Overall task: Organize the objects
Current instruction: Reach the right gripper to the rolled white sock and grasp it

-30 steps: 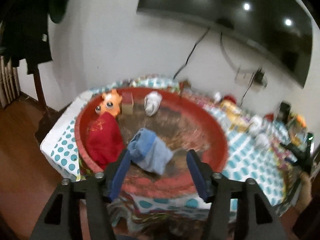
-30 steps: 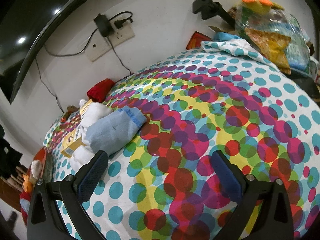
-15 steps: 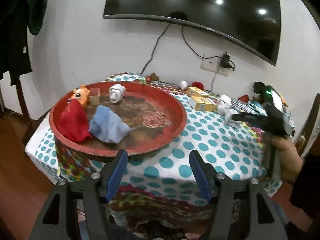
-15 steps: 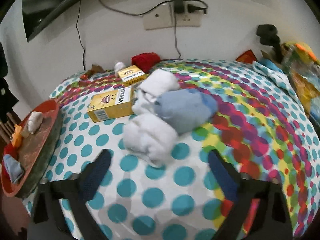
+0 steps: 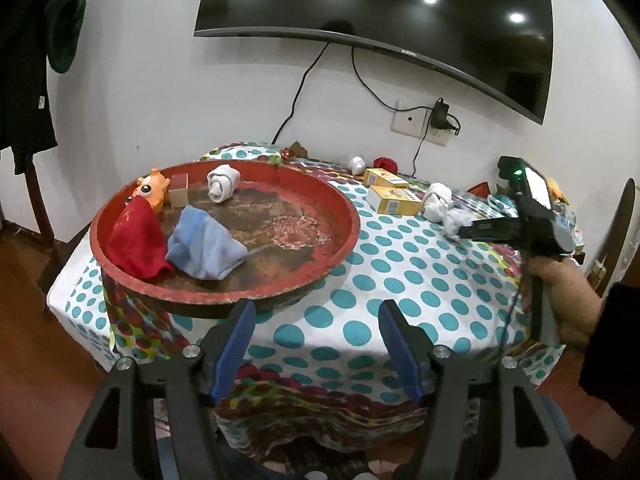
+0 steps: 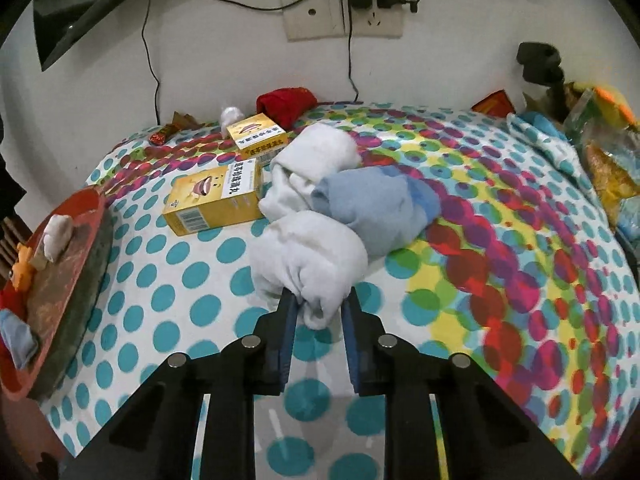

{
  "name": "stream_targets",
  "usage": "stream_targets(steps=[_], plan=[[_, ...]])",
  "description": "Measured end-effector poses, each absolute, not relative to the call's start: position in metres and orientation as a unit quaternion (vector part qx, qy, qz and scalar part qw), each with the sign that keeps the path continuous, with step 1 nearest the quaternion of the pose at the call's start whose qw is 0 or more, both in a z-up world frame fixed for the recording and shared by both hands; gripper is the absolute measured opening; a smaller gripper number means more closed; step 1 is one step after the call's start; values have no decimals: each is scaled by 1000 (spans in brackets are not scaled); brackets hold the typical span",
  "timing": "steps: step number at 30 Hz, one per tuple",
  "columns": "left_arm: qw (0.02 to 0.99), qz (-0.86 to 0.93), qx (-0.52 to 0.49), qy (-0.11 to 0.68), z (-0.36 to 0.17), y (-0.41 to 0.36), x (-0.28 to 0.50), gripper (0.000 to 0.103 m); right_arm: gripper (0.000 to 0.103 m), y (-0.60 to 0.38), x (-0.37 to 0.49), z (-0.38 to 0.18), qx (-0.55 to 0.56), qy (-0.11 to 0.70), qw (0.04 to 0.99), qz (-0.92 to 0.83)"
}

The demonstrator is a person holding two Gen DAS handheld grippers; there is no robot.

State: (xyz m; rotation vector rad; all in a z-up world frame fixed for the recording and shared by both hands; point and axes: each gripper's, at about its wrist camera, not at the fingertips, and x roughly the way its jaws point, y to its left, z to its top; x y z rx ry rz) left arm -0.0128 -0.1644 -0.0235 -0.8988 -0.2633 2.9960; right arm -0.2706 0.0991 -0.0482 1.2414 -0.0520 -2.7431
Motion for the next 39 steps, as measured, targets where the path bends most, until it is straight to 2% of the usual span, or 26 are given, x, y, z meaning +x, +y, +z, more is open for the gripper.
stream_targets(steps=[8, 11, 19, 20, 22, 25, 26, 27, 28, 29, 30, 31, 32, 33, 35, 39], plan=[[5, 954, -288, -79, -25, -160, -12, 66, 14, 128, -257, -21, 386, -8, 47, -921], [4, 954, -289, -73, -25, -158, -11, 66, 6, 132, -253, -7, 373, -3, 42, -927], [6, 954, -291, -71, -25, -156, -10, 66, 7, 136, -248, 25, 351, 8, 50, -935], [7, 954, -290, -72, -25, -157, -10, 66, 7, 139, -248, 22, 358, -6, 65, -931], [8, 954, -292, -72, -25, -157, -10, 66, 13, 142, -246, 14, 363, -14, 62, -930], [10, 951, -300, -70, -28, -156, -12, 66, 15, 139, -249, -12, 390, -34, 86, -916], [11, 950, -304, -69, -29, -156, -13, 66, 24, 136, -250, -18, 394, -33, 86, -914], [10, 949, -306, -69, -30, -155, -14, 66, 44, 132, -253, -26, 399, -33, 88, -912], [11, 949, -307, -68, -31, -155, -14, 66, 55, 128, -255, -33, 402, -30, 83, -911], [11, 949, -307, -68, -31, -154, -14, 66, 70, 126, -257, -37, 398, -26, 73, -914], [12, 949, -307, -67, -31, -154, -14, 66, 72, 124, -261, -42, 394, -24, 65, -916], [12, 950, -306, -66, -31, -154, -14, 66, 72, 125, -265, -45, 396, -26, 65, -916], [12, 949, -307, -65, -31, -154, -15, 66, 60, 126, -271, -48, 401, -31, 65, -913], [12, 949, -309, -65, -32, -154, -15, 66, 36, 130, -275, -50, 407, -32, 56, -911], [11, 948, -311, -64, -33, -154, -16, 66, 36, 136, -280, -49, 413, -46, 59, -908], [11, 948, -312, -67, -33, -155, -17, 66, 35, 135, -273, -31, 392, -9, 50, -918]])
